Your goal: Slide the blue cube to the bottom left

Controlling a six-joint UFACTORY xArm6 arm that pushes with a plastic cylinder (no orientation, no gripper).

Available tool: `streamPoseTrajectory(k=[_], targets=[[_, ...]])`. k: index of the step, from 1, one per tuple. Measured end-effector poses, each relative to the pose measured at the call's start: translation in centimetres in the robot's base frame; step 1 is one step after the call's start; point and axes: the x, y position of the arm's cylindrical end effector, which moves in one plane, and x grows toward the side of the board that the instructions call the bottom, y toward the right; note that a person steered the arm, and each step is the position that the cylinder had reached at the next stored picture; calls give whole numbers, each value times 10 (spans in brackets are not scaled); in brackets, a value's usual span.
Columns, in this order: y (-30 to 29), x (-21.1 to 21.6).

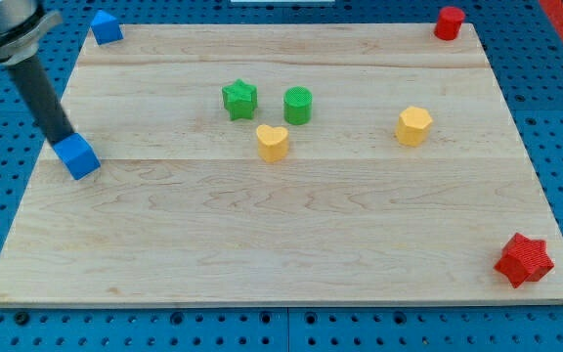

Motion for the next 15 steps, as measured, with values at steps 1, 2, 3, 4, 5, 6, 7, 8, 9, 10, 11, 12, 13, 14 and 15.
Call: streamPoseTrajectory(k=[1,2,3,4,5,6,7,8,9,10,11,12,13,14,15], targets=[[-5,22],[1,-15],[29,-28],[33,-2],[4,21],[2,34],[23,30],[53,33],[48,56],[34,66],[44,51],[36,52],[14,65],[7,74],[7,100]])
